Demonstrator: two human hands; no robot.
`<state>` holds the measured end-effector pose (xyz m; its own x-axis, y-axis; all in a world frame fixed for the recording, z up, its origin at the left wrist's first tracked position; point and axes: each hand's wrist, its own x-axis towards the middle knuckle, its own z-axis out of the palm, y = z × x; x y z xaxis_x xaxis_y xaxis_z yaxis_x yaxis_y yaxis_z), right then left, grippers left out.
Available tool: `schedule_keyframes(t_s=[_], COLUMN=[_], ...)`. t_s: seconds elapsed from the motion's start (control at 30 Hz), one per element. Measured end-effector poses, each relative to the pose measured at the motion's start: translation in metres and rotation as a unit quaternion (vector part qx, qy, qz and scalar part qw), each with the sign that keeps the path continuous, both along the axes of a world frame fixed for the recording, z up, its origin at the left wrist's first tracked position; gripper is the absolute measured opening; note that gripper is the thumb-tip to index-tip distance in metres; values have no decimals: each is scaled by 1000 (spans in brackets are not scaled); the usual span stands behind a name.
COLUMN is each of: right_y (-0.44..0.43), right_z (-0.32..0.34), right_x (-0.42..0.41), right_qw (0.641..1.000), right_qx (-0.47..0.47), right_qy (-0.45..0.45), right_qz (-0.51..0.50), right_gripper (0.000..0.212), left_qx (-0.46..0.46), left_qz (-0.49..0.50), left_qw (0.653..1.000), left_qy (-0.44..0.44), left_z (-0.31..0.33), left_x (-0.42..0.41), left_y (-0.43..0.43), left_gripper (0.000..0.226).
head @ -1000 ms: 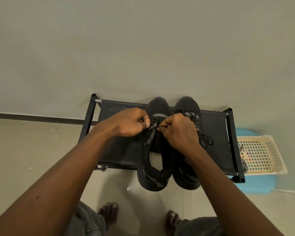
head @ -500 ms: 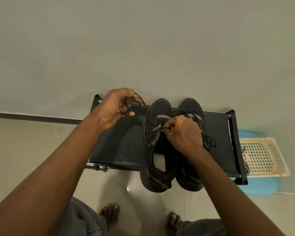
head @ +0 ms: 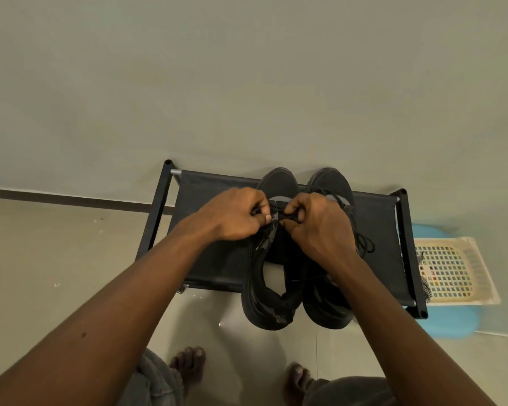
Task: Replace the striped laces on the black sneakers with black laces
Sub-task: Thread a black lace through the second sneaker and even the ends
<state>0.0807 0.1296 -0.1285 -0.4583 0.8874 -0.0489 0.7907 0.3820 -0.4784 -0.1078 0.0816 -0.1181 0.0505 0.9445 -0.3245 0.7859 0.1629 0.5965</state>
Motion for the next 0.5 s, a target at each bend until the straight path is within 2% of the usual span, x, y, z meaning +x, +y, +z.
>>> schedule_keyframes(t_s=[0.17, 0.27, 0.33, 0.4, 0.43, 0.5], right_y=[-1, 1, 1, 2, 2, 3], right_z=[-2, -1, -1, 0, 0, 0], right_x=[0, 1, 2, 3, 3, 3], right_qw=[999, 999, 1000, 1000, 1000, 1000], right_qx=[50, 28, 15, 10, 8, 4], right_qy=[-5, 0, -7, -10, -10, -8], right_qz=[17, 20, 23, 25, 25, 23], right_gripper=[46, 50, 46, 44, 43, 42], left_qx=[12, 50, 87, 162, 199, 244], left_qz=[83, 142, 201, 272, 301, 328], left_qw=[993, 975, 940, 881, 854, 830], left_qy=[-85, -163, -261, -352, -374, -379], left_z=[7, 14, 21, 31, 35, 40], left_x=[-19, -26, -26, -28, -29, -29], left_y=[0, -1, -1, 1, 2, 2], left_gripper=[7, 16, 22, 20, 16, 11])
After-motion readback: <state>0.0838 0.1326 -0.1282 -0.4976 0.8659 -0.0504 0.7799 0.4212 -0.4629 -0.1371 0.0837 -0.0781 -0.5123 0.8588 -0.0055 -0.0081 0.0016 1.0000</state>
